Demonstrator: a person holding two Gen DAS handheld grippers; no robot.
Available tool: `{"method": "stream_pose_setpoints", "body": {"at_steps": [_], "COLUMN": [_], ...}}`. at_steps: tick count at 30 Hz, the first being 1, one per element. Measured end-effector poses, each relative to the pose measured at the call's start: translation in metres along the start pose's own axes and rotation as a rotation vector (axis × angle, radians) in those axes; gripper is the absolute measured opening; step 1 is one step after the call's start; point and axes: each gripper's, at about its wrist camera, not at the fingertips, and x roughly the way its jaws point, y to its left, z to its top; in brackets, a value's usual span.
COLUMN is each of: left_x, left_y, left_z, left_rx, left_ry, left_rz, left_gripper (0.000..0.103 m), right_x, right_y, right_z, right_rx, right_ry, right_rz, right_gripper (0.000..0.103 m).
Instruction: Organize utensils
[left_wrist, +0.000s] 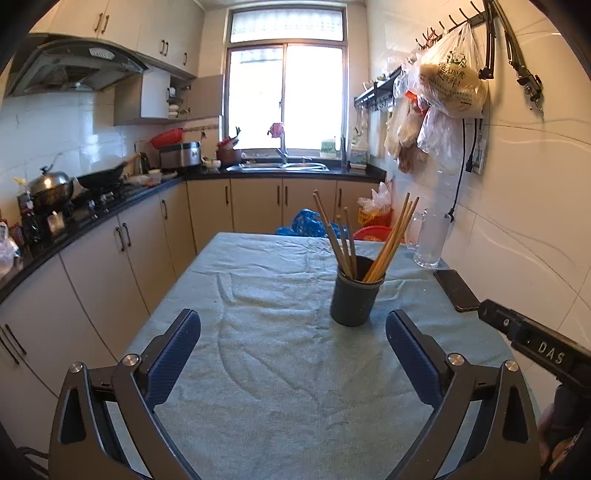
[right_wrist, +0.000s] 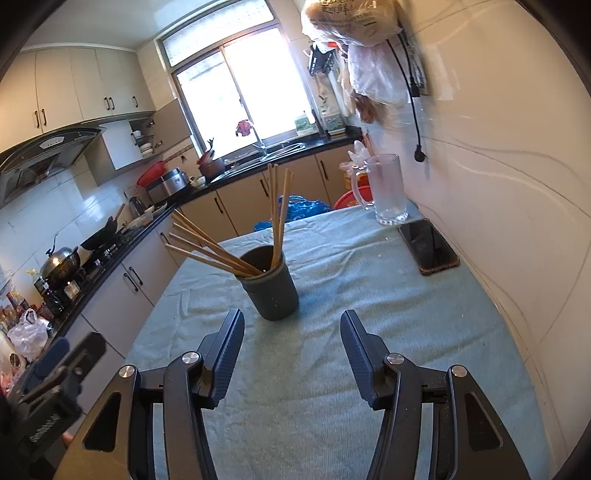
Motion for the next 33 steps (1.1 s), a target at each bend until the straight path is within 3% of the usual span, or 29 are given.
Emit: {"method": "stream_pose_setpoints", "body": {"at_steps": [7,13,33], "left_x": [-0.016,-0.014,0.019], "left_y": [-0.003,-0.011,-0.002], "left_z": [0.001,-0.007,-0.024], "left_rx": [0.015,0.066,0.007], "left_ry": [-0.057,-0.06,0.098], "left_rz": [0.03,0.084,0.039], "left_gripper": [0.103,0.103,0.103], "right_x": [-0.001,-0.002,0.001], "right_y": [0.005,0.011,0.015], "right_z": [-0.014,-0.022,-0.035], "right_rx": [-0.002,-0.024,-0.061], "right_ry": [0.009,-0.002,-0.025], "right_rz": [-0.023,-0.058,-0.149], "right_gripper": [0.061,0.066,0.07]}}
